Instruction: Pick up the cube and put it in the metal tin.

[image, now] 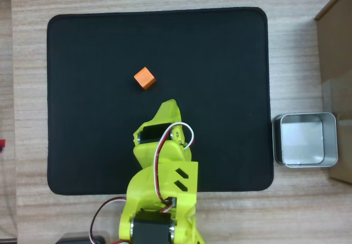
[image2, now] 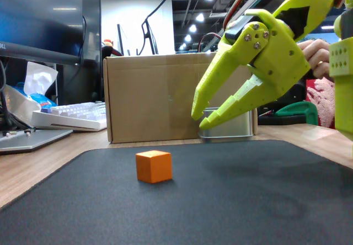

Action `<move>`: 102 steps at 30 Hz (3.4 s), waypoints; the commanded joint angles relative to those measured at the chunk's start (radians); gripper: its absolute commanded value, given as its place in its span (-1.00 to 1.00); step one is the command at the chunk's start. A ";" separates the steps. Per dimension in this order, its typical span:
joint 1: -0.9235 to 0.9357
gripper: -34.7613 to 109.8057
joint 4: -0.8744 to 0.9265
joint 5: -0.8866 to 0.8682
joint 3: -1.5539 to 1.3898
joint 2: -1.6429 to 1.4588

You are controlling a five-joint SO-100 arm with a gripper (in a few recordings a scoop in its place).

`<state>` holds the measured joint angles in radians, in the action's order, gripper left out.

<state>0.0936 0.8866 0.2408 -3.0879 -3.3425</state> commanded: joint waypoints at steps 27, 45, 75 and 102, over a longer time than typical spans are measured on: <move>-0.130 -0.18 -0.179 0.265 0.565 0.871; -0.146 -0.06 0.114 0.383 0.953 1.470; -0.175 -0.42 0.055 0.419 0.983 1.621; 0.187 -0.52 0.060 0.124 0.815 0.724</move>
<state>0.2562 0.9419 0.3559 -2.2688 -2.5848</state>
